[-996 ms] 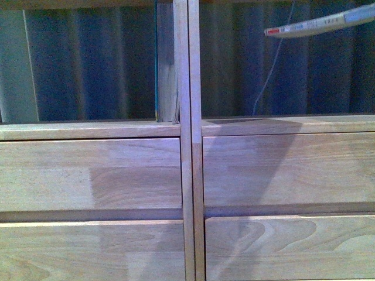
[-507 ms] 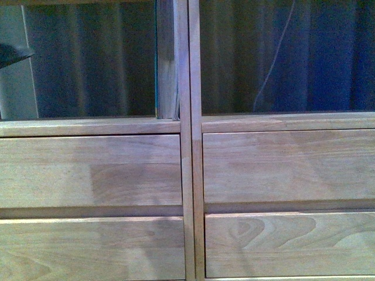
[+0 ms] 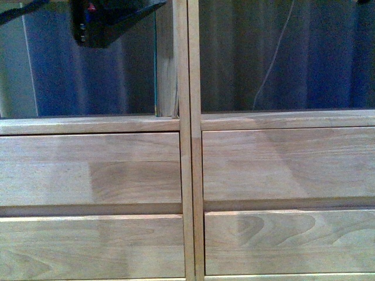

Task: Organize books on shelf

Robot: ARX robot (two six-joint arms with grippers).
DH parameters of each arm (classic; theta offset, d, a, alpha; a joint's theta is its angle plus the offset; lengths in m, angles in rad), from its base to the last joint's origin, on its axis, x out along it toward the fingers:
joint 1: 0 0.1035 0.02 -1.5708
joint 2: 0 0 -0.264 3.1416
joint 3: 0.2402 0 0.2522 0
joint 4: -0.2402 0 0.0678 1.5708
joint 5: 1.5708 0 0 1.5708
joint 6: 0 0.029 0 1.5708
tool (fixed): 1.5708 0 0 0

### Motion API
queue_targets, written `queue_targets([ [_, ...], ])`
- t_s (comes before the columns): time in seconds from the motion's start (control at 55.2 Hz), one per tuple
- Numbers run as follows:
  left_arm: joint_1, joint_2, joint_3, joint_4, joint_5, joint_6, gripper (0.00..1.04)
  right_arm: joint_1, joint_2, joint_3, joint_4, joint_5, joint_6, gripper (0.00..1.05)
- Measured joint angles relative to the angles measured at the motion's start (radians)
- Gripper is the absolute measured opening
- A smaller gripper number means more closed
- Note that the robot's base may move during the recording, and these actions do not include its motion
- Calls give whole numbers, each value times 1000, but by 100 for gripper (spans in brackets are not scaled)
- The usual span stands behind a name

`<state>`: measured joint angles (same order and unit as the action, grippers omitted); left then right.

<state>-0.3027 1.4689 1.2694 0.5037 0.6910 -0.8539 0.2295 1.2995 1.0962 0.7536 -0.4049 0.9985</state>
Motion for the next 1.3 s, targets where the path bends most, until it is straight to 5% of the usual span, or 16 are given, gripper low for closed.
queue_targets([
  [0.145,-57,27,33,12,-45,-7,96,36,-23,-30,4,-35,-14,7],
  [0.67,-130,-25,-11,121,-72,21,17,-13,-51,-90,77,-80,95,7],
  [0.761,-129,-50,-31,145,-63,23,7,-14,-51,-90,76,-82,108,21],
  [1.032,-77,-110,-68,162,-51,47,7,-81,-81,-123,59,-98,108,59],
  [1.304,82,-175,-105,110,-150,281,7,-303,-187,-234,-11,-219,44,99],
])
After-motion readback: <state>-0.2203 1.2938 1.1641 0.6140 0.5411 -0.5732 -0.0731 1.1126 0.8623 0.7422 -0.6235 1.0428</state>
